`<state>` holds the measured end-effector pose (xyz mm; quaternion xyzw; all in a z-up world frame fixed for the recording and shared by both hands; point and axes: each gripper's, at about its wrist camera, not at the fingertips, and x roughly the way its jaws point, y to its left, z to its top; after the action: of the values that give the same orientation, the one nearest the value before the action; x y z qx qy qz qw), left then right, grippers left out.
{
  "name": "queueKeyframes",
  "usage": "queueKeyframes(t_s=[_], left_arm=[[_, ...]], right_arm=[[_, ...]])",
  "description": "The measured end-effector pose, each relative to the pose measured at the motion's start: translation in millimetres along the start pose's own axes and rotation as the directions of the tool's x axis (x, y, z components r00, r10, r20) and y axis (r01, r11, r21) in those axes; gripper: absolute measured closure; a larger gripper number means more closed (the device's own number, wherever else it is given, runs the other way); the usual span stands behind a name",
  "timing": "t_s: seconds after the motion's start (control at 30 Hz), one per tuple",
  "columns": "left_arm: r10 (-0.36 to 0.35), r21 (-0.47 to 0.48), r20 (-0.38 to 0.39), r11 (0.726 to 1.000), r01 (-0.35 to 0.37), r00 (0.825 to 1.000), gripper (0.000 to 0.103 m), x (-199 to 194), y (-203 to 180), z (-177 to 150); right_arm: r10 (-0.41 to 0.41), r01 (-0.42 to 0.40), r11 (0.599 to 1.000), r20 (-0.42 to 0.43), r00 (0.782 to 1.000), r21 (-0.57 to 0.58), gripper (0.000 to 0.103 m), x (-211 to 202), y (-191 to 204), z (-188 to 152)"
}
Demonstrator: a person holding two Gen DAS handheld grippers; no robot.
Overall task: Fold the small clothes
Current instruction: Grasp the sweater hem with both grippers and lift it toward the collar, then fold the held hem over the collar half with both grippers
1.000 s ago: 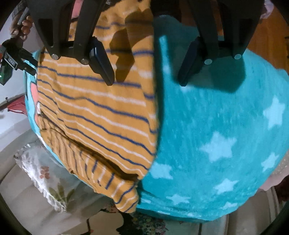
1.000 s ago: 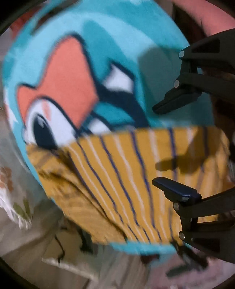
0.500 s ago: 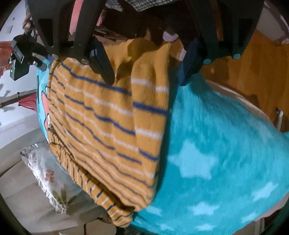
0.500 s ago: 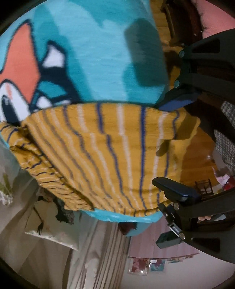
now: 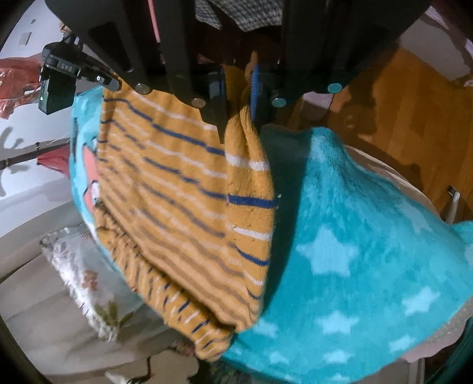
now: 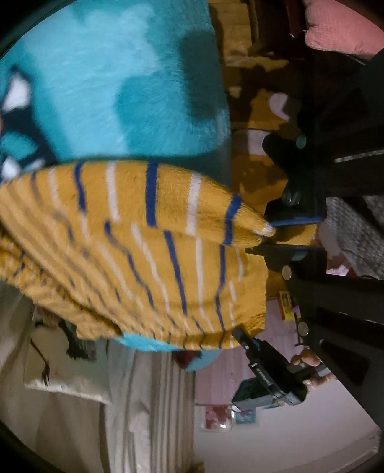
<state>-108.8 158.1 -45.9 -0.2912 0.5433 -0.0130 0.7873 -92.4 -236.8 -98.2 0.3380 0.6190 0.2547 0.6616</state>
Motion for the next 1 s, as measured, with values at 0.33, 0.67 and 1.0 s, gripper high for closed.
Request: queueKeyframes(t_s=[0.33, 0.67, 1.0], left_arm=[[-0.062, 0.073, 0.172, 0.996, 0.051, 0.983, 0.092, -52.0, -48.1, 90.4], [0.009, 0.185, 0.199, 0.982, -0.047, 0.980, 0.092, 51.0, -115.7, 282.0], [0.002, 0.230, 0.063, 0.973, -0.016, 0.998, 0.077, 137.7, -112.4, 343.4]], right_arm=[[0.113, -0.080, 0.982, 0.194, 0.974, -0.172, 0.093, -86.3, 88.0, 57.4], [-0.072, 0.130, 0.981, 0.352, 0.933, -0.144, 0.093, -54.7, 144.1, 253.0], [-0.306, 0.287, 0.952, 0.274, 0.912, 0.107, 0.091, 37.5, 70.0, 365.2]])
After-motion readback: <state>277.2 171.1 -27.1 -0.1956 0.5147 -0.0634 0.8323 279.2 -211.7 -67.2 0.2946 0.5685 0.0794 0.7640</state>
